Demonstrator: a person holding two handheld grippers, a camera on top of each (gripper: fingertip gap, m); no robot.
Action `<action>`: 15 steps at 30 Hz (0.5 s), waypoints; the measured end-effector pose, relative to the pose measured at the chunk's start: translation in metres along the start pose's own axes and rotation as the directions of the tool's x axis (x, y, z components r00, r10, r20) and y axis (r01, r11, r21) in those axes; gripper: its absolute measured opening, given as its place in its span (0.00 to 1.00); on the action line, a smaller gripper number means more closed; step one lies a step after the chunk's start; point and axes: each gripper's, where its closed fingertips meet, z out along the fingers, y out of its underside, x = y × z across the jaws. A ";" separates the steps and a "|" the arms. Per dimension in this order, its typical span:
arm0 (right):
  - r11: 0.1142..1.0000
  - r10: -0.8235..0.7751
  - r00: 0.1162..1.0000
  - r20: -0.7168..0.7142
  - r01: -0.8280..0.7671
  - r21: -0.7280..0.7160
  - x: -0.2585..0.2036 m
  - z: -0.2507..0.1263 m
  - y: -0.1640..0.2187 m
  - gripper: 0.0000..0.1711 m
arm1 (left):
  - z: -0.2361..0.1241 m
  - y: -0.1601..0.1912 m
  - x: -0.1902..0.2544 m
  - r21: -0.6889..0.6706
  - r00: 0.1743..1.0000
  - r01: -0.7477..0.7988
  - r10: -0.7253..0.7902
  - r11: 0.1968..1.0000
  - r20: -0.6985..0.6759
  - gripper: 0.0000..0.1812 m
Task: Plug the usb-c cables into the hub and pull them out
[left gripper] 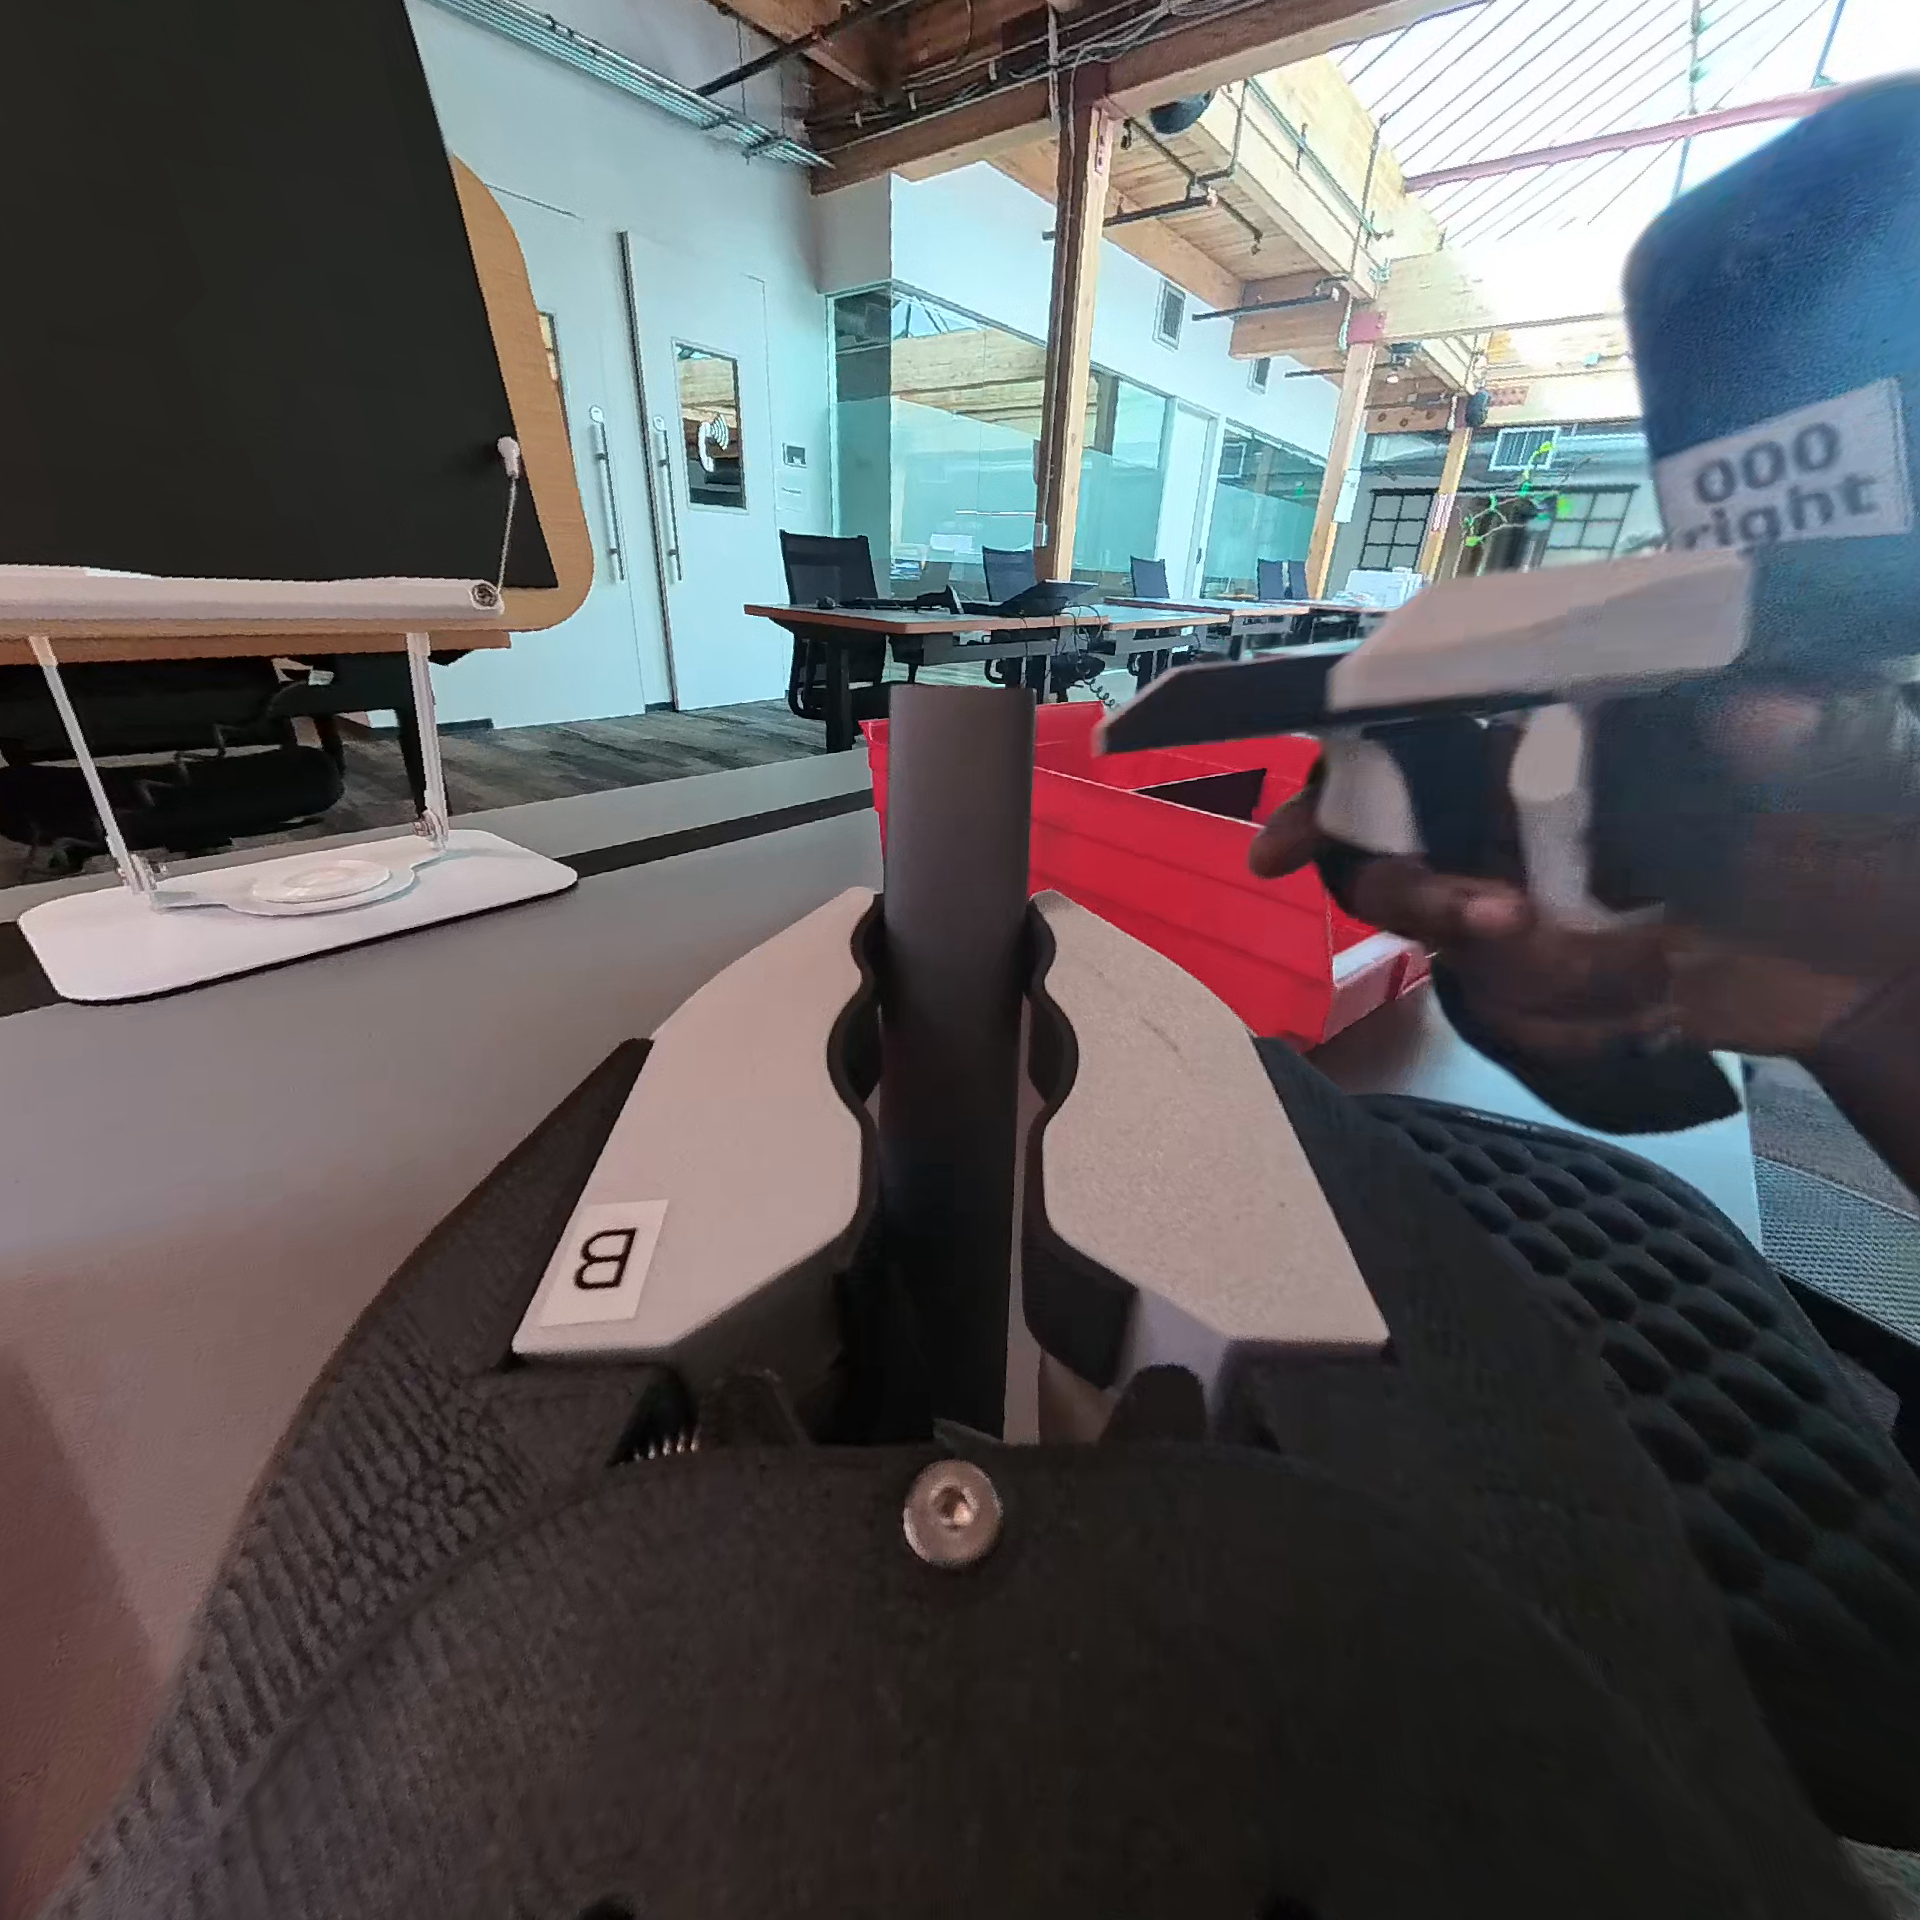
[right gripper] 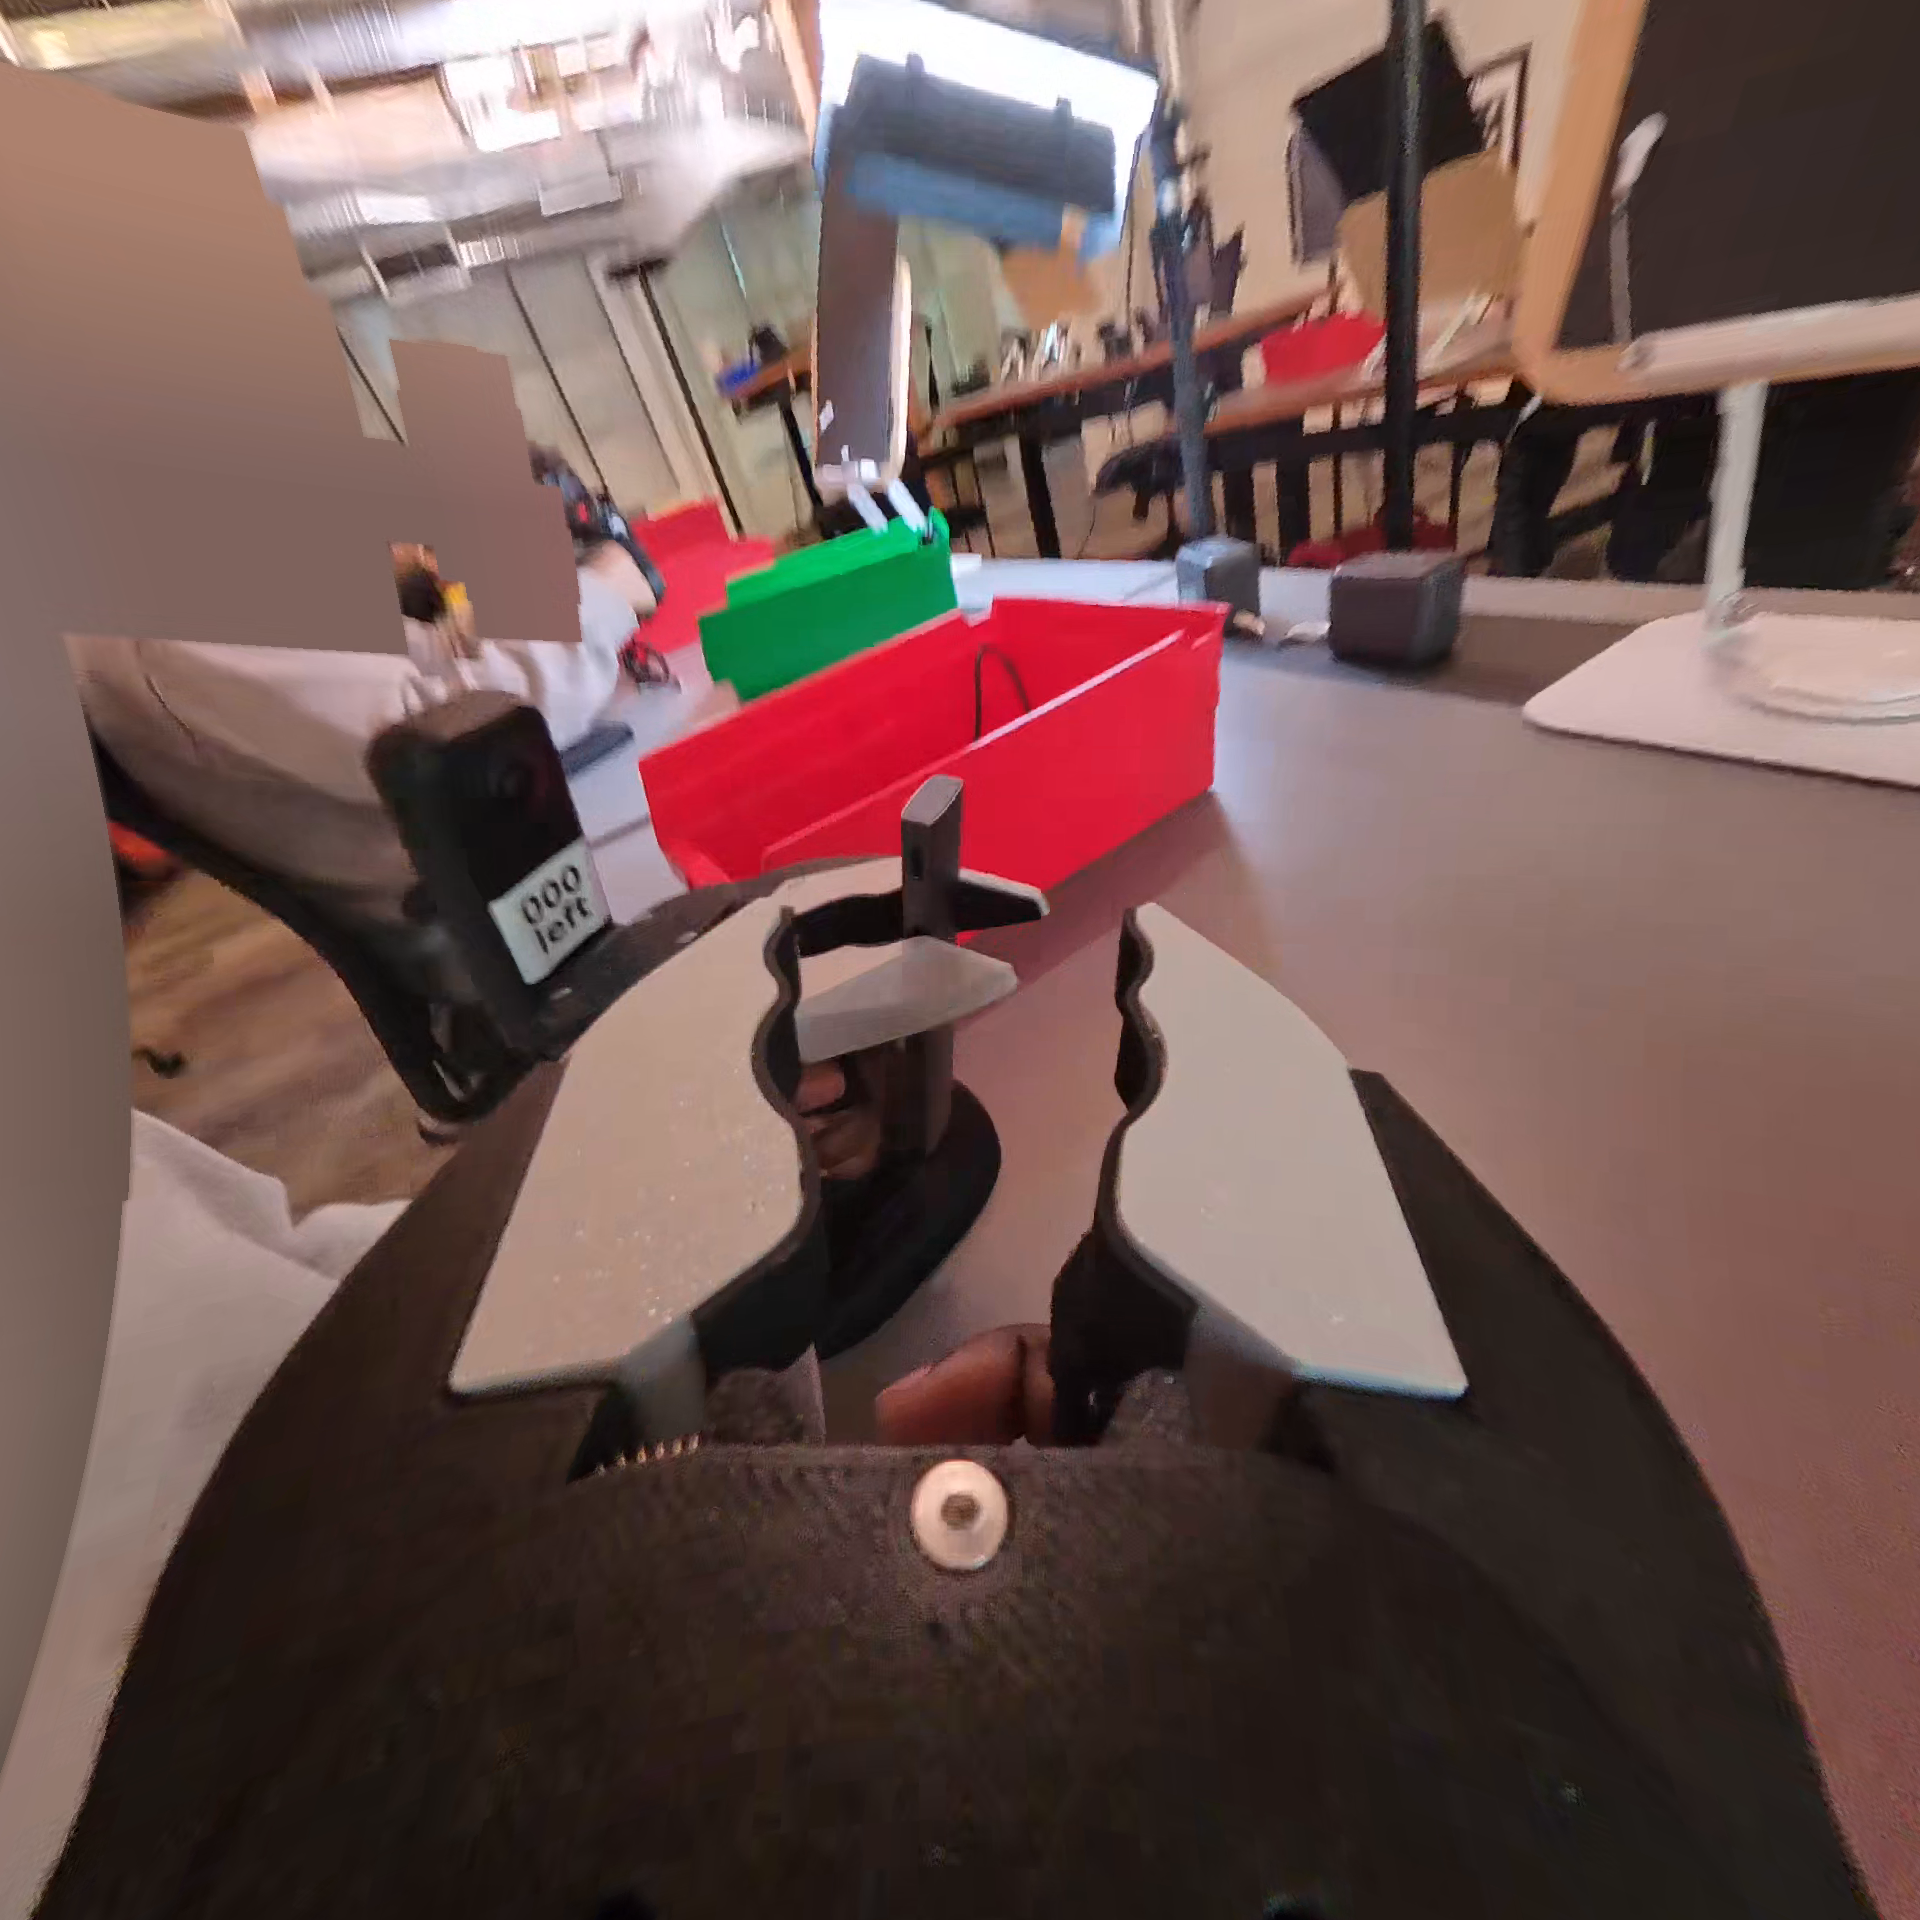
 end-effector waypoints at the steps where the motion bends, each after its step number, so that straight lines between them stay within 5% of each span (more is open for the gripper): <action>1: 0.999 -0.014 1.000 0.005 0.015 -0.036 -0.004 0.013 0.006 0.33 | 0.000 0.000 0.001 -0.001 1.000 -0.012 0.012 1.000 -0.002 0.13; 4: 0.992 -0.030 1.000 -0.002 0.030 -0.125 -0.010 0.038 0.016 0.27 | 0.001 0.001 0.006 -0.007 0.998 -0.056 0.056 0.998 -0.007 0.13; 6: 0.985 -0.082 0.996 -0.038 0.075 -0.153 -0.007 0.045 0.019 0.08 | 0.002 0.002 0.010 -0.015 0.995 -0.097 0.097 0.995 -0.013 0.13; 15: 0.988 -0.119 0.987 -0.112 0.128 0.083 -0.003 0.014 -0.024 0.05 | -0.011 -0.028 0.015 0.189 0.988 -0.150 0.143 0.970 0.052 0.28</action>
